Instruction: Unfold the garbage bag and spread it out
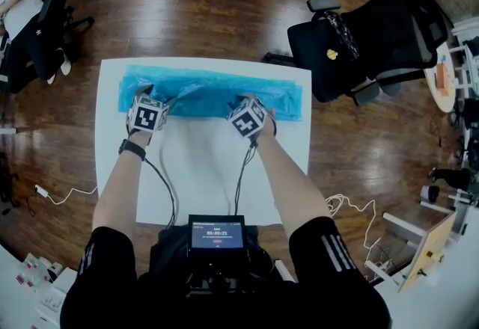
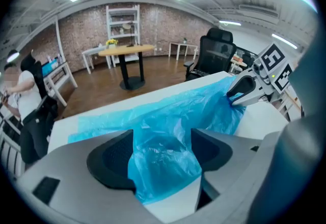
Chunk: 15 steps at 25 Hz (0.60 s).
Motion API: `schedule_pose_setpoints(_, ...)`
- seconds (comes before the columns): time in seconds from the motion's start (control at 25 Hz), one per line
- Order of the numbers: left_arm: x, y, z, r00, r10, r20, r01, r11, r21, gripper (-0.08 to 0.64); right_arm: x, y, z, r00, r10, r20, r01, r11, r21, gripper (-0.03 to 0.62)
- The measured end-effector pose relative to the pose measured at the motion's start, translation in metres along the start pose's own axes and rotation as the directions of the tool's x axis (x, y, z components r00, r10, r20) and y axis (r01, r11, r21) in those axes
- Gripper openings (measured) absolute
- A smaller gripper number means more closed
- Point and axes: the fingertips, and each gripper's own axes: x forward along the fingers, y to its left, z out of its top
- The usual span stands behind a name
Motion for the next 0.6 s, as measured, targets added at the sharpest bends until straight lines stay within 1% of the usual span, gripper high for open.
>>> schedule_pose_setpoints(0.04, -0.004, -0.002, 0.011, 1.000, 0.002, 0.017, -0.003, 0.998, 0.056, 0.364, 0.000, 0.000, 0.000, 1.000, 0.001, 0.001, -0.001, 1.000, 0.001, 0.184)
schedule_pose_setpoints(0.08, -0.006, -0.006, 0.021, 1.000, 0.000, 0.024, -0.003, 0.992, 0.128, 0.364, -0.001, -0.001, 0.000, 1.000, 0.001, 0.000, -0.001, 1.000, -0.001, 0.183)
schedule_pose_setpoints(0.12, -0.006, -0.009, 0.029, 1.000, -0.003, 0.017, 0.000, 0.978, 0.210, 0.362, -0.001, -0.002, 0.000, 1.000, -0.001, 0.000, 0.001, 1.000, -0.004, 0.184)
schedule_pose_setpoints(0.16, -0.004, -0.011, 0.034, 1.000, -0.005, -0.001, 0.005, 0.957, 0.291, 0.356, -0.002, -0.002, 0.002, 1.000, -0.004, 0.002, 0.004, 1.000, -0.010, 0.184)
schedule_pose_setpoints(0.2, 0.000, -0.012, 0.037, 1.000, -0.010, -0.028, 0.019, 0.931, 0.364, 0.319, -0.004, -0.002, 0.004, 1.000, -0.007, 0.008, 0.007, 1.000, -0.015, 0.183)
schedule_pose_setpoints(0.28, 0.011, -0.014, 0.037, 0.995, -0.029, -0.098, 0.072, 0.878, 0.472, 0.258, -0.006, -0.004, 0.009, 1.000, -0.017, 0.023, 0.018, 1.000, -0.022, 0.183)
schedule_pose_setpoints(0.36, 0.026, -0.013, 0.029, 0.984, -0.036, -0.172, 0.126, 0.828, 0.547, 0.212, -0.007, -0.005, 0.010, 0.999, -0.023, 0.028, 0.023, 0.999, -0.025, 0.183)
schedule_pose_setpoints(0.44, 0.036, -0.010, 0.023, 0.973, -0.028, -0.227, 0.162, 0.783, 0.600, 0.212, -0.004, -0.003, 0.006, 1.000, -0.012, 0.020, 0.012, 1.000, -0.018, 0.183)
schedule_pose_setpoints(0.48, 0.040, -0.009, 0.022, 0.969, -0.024, -0.244, 0.175, 0.767, 0.617, 0.212, -0.003, -0.002, 0.005, 1.000, -0.006, 0.019, 0.007, 1.000, -0.014, 0.183)
schedule_pose_setpoints(0.52, 0.044, -0.008, 0.022, 0.965, -0.022, -0.260, 0.186, 0.756, 0.627, 0.212, -0.001, -0.001, 0.005, 1.000, -0.001, 0.019, 0.001, 1.000, -0.010, 0.183)
schedule_pose_setpoints(0.6, 0.051, -0.007, 0.020, 0.955, -0.025, -0.294, 0.214, 0.745, 0.632, 0.212, 0.000, -0.002, 0.004, 1.000, 0.004, 0.021, -0.004, 1.000, -0.004, 0.183)
